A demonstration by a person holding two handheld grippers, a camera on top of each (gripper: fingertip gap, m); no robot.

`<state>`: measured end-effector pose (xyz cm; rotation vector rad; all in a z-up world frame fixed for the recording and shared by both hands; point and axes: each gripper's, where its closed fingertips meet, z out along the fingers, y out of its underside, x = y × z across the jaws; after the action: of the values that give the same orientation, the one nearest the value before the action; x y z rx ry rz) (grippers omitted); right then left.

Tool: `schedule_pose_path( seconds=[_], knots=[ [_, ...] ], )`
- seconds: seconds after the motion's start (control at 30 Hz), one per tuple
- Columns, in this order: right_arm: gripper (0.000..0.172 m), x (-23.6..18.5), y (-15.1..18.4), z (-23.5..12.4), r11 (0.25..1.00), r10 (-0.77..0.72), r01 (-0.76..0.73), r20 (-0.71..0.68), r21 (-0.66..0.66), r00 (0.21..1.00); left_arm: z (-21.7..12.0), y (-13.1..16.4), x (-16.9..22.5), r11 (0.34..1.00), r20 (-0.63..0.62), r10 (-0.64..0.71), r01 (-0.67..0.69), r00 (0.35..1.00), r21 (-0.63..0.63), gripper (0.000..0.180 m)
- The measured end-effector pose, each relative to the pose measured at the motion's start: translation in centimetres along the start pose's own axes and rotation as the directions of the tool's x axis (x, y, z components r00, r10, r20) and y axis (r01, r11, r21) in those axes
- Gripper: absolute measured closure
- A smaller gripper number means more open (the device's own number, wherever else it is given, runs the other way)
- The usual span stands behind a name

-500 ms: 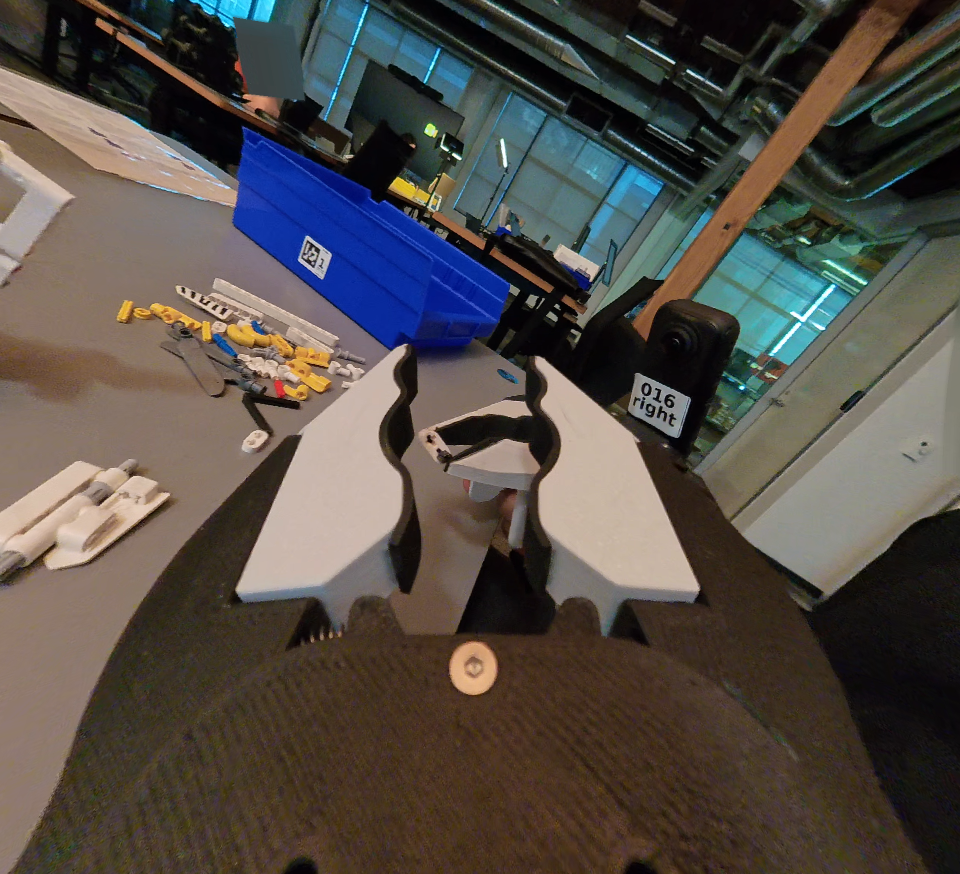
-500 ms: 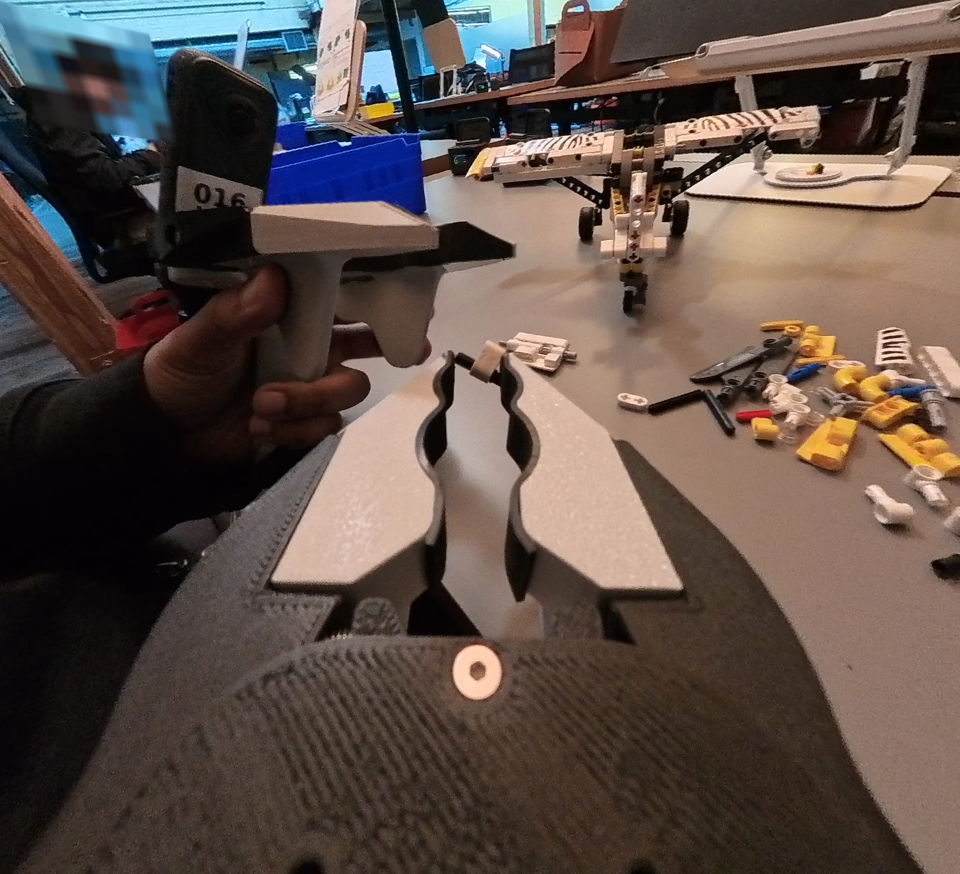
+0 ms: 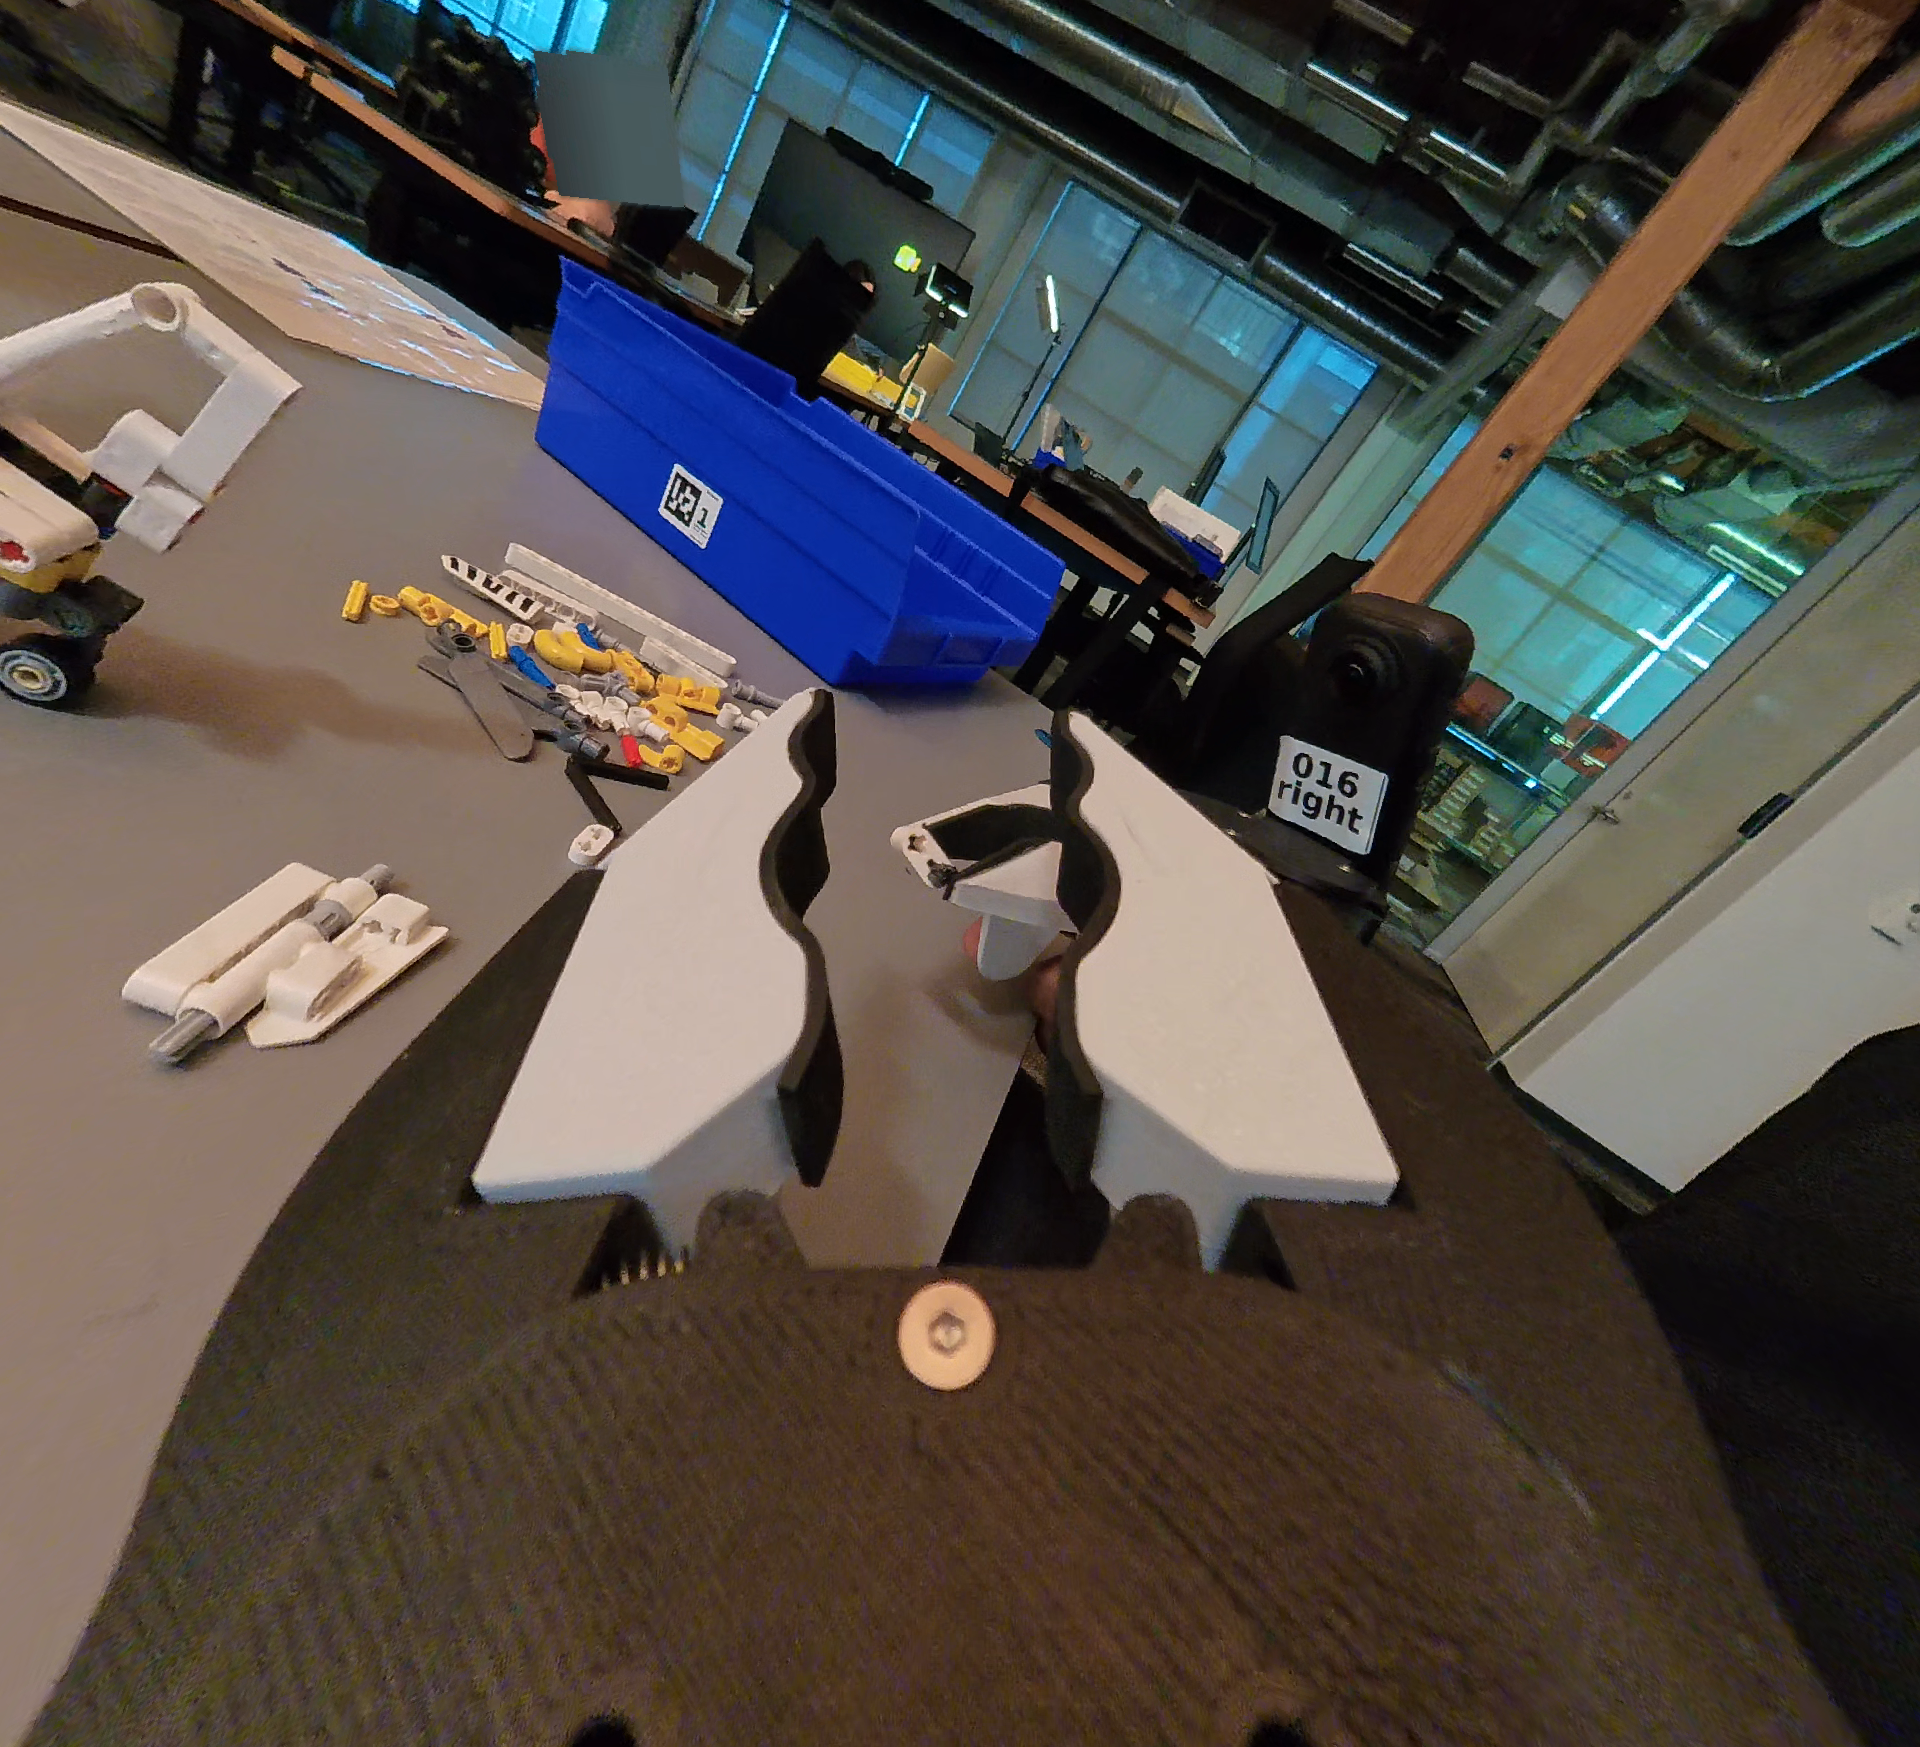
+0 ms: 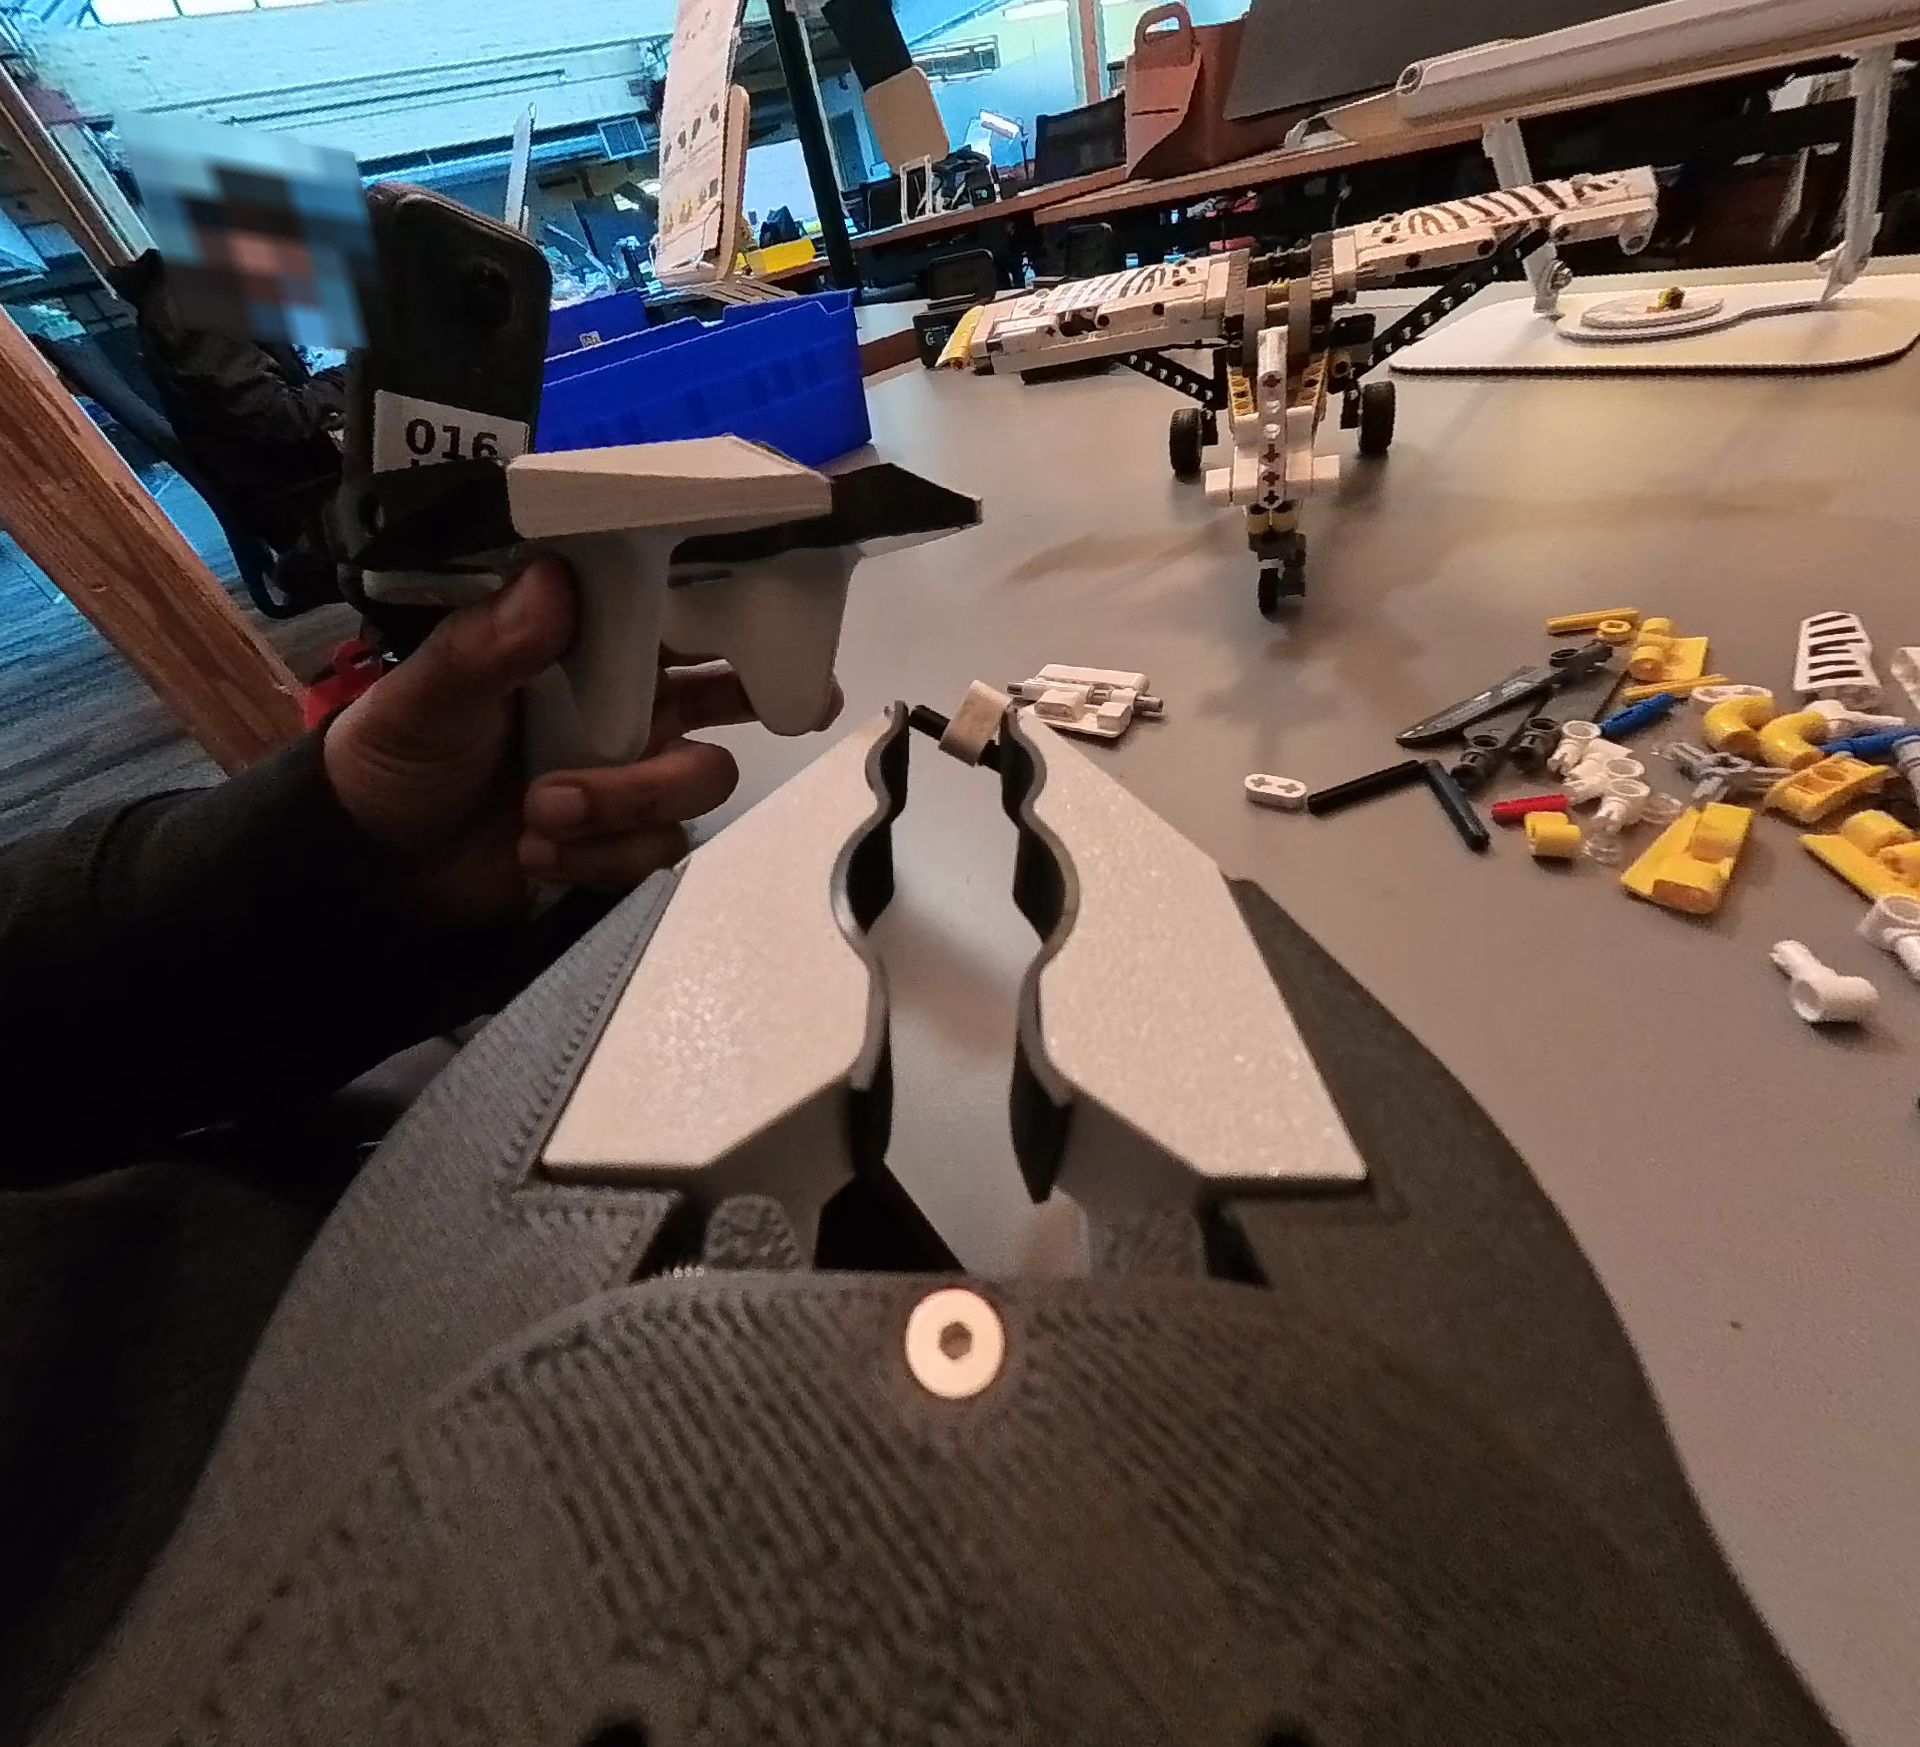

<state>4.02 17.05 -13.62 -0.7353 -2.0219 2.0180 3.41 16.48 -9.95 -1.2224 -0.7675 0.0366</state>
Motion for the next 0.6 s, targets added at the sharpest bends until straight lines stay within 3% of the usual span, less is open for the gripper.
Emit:
schedule_pose_path(
  seconds=[0.37, 0.6],
  knots=[
    [0.156, 0.0, -0.3, -0.1, 1.000, 0.013, -0.013, 0.002, 0.019, 1.000, -0.1, 0.3, 0.0, 1.000, 0.002, 0.010, -0.010, 1.000, -0.021, 0.144],
    [0.157, 0.4, -0.7, -0.4, 0.999, 0.027, -0.027, -0.010, 0.042, 1.000, -0.1, 0.7, -1.1, 0.996, 0.039, -0.076, 0.077, 0.996, -0.047, 0.147]
  ],
)
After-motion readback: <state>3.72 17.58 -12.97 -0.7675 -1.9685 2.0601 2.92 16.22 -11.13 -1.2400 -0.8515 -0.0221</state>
